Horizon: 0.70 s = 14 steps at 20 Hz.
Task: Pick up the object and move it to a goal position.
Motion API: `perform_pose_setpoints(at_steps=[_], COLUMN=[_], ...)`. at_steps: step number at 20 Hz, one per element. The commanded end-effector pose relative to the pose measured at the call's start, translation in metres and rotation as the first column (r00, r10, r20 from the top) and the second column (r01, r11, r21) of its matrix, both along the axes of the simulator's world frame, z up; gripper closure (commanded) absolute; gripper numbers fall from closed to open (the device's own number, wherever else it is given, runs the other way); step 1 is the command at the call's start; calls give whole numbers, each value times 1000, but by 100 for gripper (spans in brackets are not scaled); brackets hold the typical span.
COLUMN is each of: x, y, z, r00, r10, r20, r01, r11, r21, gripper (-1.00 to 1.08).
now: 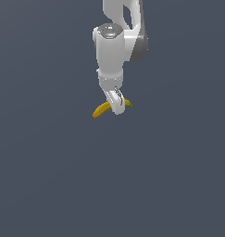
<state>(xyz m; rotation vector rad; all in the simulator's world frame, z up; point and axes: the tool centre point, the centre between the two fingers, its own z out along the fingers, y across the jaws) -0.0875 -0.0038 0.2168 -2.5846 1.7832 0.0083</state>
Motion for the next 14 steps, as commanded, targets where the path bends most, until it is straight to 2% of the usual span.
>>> perform_pose_setpoints(at_steps=[1, 7, 14], x=[-13, -38, -55], y=[-7, -21, -31], z=[16, 47, 70], r00=[1000, 1000, 1000], r10=[0, 0, 0], r20=[2, 3, 3], r01=[0, 0, 0], r11=[1000, 1000, 1000], r21=[0, -3, -4], gripper=[108, 108, 108])
